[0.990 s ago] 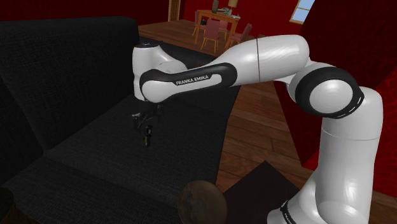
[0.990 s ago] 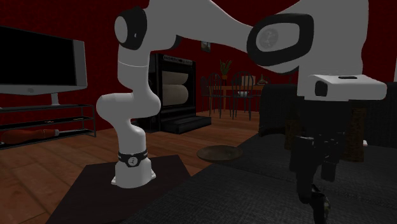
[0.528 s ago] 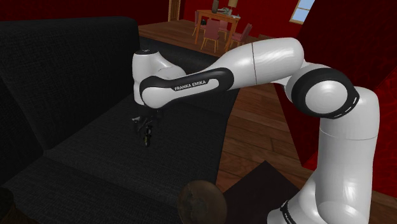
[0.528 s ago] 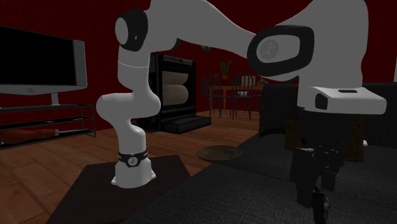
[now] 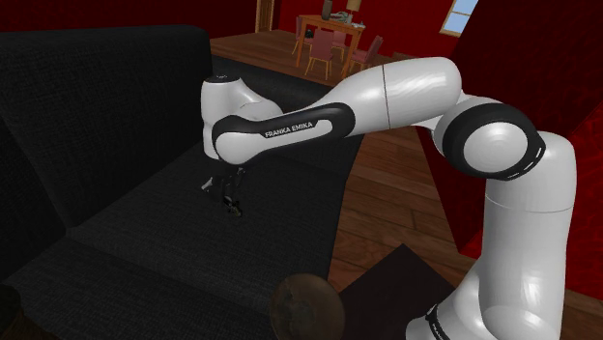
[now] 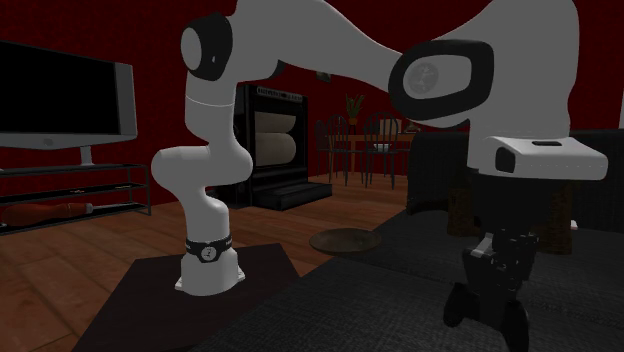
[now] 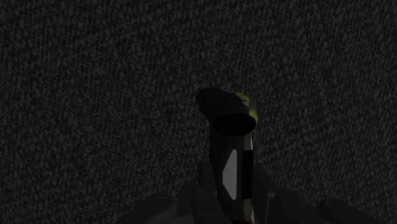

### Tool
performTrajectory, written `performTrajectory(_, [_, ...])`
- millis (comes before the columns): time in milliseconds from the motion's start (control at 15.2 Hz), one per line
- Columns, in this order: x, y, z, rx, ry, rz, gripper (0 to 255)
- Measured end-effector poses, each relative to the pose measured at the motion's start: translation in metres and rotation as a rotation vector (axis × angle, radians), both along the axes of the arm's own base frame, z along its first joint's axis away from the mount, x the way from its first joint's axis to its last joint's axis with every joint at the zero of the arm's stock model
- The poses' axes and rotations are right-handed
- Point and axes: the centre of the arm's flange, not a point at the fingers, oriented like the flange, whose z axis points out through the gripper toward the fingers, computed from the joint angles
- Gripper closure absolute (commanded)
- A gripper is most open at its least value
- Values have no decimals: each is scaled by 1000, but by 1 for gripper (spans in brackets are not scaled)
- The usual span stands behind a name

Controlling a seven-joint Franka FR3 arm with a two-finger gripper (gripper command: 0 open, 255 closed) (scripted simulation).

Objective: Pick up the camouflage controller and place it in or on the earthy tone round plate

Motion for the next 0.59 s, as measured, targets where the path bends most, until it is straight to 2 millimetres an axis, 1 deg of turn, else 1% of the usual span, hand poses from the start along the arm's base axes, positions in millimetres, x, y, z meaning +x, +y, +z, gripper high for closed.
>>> performTrajectory(330, [0, 0, 0, 0, 0, 0, 255])
performTrajectory(594, [0, 1, 15, 0, 0, 0, 255])
